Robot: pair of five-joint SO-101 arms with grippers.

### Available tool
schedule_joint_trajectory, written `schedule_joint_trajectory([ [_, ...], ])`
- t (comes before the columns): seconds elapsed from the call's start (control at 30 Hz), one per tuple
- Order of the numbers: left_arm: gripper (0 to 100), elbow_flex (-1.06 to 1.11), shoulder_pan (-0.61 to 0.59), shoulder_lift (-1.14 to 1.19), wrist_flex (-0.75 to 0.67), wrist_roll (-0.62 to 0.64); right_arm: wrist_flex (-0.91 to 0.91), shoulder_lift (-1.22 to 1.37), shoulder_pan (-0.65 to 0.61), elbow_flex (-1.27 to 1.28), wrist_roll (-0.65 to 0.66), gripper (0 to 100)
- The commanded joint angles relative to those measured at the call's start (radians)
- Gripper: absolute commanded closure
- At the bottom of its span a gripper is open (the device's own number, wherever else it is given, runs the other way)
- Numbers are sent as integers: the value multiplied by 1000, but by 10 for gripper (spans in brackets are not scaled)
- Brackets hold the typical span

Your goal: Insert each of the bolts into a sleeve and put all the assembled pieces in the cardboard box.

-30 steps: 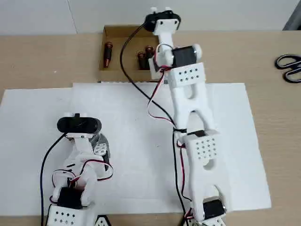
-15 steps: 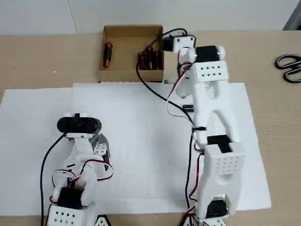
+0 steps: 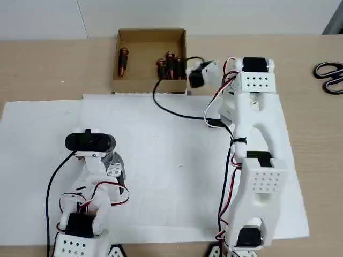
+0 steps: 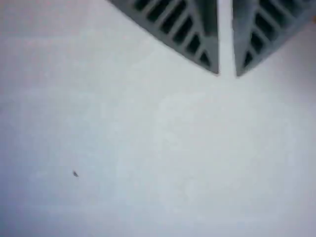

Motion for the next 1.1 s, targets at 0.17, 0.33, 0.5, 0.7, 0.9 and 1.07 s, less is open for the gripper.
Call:
schedule_joint_trajectory([
  [0.17,994,-4,-2,-12,-21,0,1,-8,-21,-2,241,784],
  [0.33,994,-4,2,-12,-20,-3,-2,-2,-54,-2,307,784],
  [0.5,994,-4,2,-12,-20,-5,-4,-1,-84,-2,364,784],
  [0.7,994,-4,3,-12,-20,-6,-18,2,-104,-2,379,784],
  [0.9,994,-4,3,-12,-20,-2,-54,73,-104,-3,379,784],
  [1.07,994,-4,3,-12,-20,-3,-61,113,-105,-6,379,784],
])
